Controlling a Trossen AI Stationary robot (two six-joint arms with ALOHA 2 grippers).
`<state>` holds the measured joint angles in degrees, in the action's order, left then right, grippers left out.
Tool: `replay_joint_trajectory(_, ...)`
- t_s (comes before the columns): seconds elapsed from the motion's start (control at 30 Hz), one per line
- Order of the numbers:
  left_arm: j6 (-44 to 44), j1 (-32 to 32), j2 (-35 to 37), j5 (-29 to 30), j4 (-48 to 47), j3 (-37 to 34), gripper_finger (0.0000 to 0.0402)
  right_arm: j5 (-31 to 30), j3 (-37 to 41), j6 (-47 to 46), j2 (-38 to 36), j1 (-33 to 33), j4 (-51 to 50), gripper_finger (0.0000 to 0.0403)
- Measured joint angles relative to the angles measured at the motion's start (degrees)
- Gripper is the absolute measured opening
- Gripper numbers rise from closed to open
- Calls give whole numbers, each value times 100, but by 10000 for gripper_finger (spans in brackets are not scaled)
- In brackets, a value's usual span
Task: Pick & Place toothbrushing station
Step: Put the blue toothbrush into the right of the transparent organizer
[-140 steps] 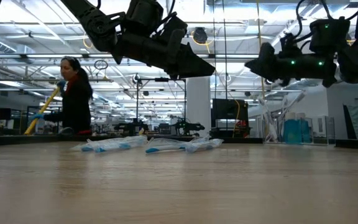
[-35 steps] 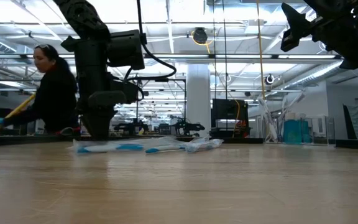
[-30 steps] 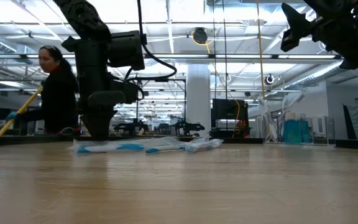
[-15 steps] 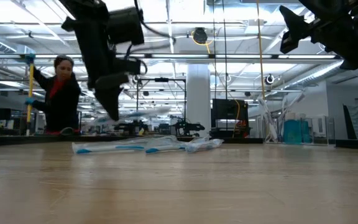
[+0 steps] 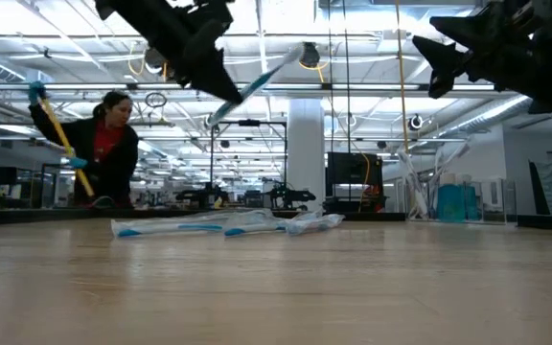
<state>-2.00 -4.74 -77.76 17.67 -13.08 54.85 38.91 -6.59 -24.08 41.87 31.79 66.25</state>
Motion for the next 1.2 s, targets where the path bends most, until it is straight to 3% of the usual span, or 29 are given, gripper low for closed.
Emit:
replay_joint_trajectory(0.17, 606, -88, -145, -107, 1178, 0, 26, -413, 0, 286, 41, -2, -317, 164)
replay_joint_trajectory(0.37, 1002, -321, -679, -1231, 2704, 0, 18, -755, 0, 427, 140, -6, -432, 164)
replay_joint_trajectory(0.53, 1273, -463, -1330, -1803, 4076, 2, 26, -916, 0, 565, 144, -19, -397, 167)
replay_joint_trajectory(0.77, 1166, -627, -2189, -2652, 5592, 2, 19, -1691, -4, 1063, 260, -437, -441, 214)
replay_joint_trajectory(0.97, 973, -648, -2563, -2869, 6079, 4, 28, -2085, -219, 1307, 569, -883, -443, 252)
replay_joint_trajectory(1.2, 921, -634, -2612, -2874, 6080, 7, 20, -2280, -757, 1463, 1258, -1283, -508, 258)
